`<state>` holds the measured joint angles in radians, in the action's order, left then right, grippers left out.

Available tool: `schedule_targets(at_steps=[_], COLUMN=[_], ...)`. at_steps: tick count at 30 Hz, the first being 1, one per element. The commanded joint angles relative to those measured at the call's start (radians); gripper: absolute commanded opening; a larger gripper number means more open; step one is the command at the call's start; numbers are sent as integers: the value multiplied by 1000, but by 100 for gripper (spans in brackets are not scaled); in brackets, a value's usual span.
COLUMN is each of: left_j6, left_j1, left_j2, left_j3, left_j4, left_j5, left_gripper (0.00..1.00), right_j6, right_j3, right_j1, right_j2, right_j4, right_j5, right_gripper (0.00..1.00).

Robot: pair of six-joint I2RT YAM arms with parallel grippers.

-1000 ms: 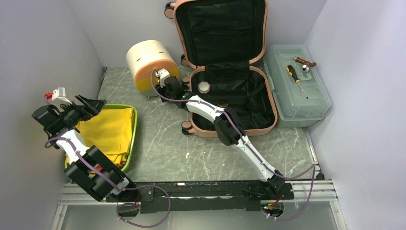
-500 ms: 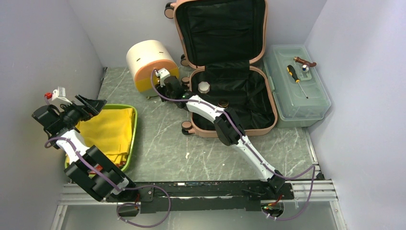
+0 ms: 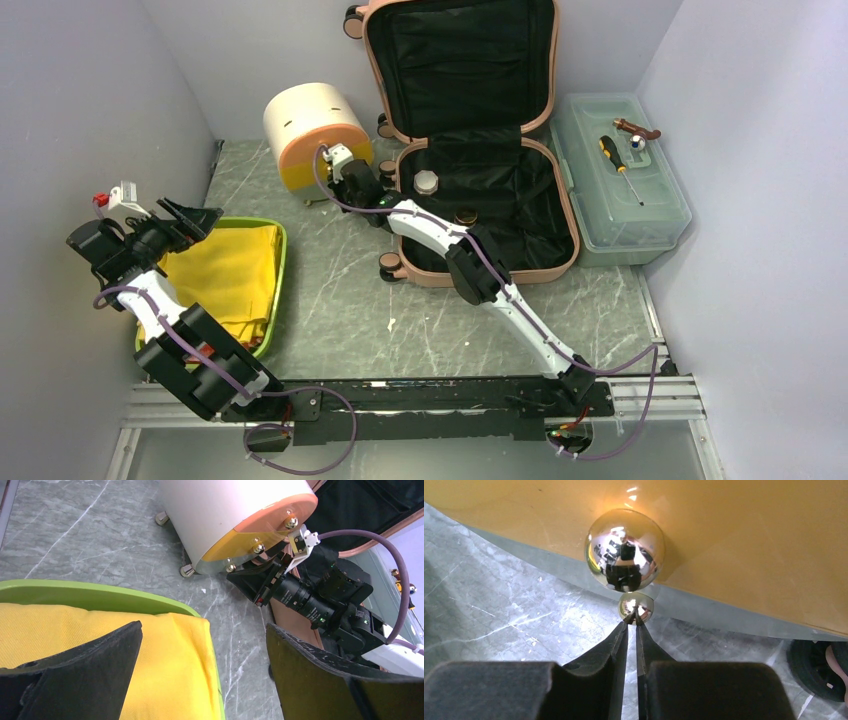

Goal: Open, take out, and arrange the luggage
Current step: Open the drawer in the storage box.

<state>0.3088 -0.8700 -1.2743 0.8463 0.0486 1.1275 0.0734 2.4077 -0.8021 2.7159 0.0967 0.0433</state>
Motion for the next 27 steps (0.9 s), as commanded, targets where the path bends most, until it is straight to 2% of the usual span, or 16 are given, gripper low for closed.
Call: schedule_targets(at_steps=[1, 5, 11, 14, 18, 27], left_j6=[-8, -4, 6, 7, -2, -24], left_j1=[-6, -6, -5, -6, -4, -4], left_j2=[15, 18, 19, 18, 20, 32], left_j3=[-1, -1, -6, -6, -5, -3], left_j4=[32, 35, 48, 51, 46, 32], left_j5=[3, 5, 10, 11, 6, -10], left_gripper=[99, 99, 99, 99, 99, 99], right_j6=[-8, -22, -28, -34, -44, -163], right_j3=[48, 2, -88, -86, -102, -321], right_j1=[-3, -3, 12, 11, 10, 0], right_j2=[-19, -60, -137, -119, -89, -159], right_j4=[-51, -32, -58, -89, -165, -433], right_j5=[2, 0, -39, -66, -57, -52], right_gripper=[12, 12, 35, 42, 43, 45])
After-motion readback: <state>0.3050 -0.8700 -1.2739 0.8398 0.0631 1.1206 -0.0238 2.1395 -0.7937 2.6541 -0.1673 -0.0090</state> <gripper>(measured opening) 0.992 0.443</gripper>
